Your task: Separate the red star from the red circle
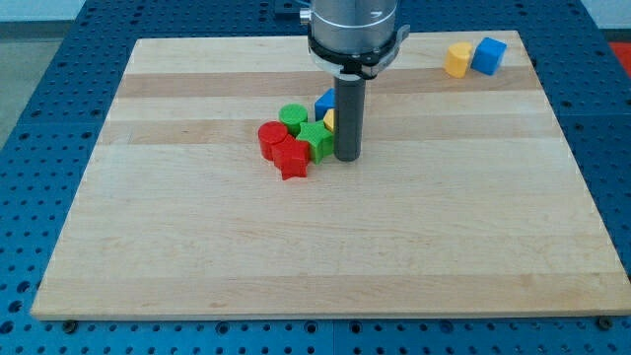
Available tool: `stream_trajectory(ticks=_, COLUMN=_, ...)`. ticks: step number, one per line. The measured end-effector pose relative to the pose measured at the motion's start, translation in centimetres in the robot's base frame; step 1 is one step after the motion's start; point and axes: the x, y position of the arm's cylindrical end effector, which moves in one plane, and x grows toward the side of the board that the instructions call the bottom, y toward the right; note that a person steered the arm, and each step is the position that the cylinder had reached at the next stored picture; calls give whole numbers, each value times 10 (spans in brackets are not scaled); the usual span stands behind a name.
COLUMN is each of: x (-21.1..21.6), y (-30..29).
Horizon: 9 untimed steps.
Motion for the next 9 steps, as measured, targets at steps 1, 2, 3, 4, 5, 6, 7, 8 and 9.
stream_trajectory(ticks=1, x=3, y=-4)
stream_trajectory(ticks=2, x=3, y=-20)
stream_trajectory(ticks=3, x=5, y=-30)
stream_trajectory(ticks=4, x=17, y=-32)
stream_trajectory(ticks=5, x=17, y=-42)
stream_trajectory(ticks=6, x=17, y=-42)
stream_trajectory(ticks=7, x=17, y=-40)
stream_trajectory(ticks=8, x=17, y=-18)
stream_trajectory(ticks=9, x=12, y=6)
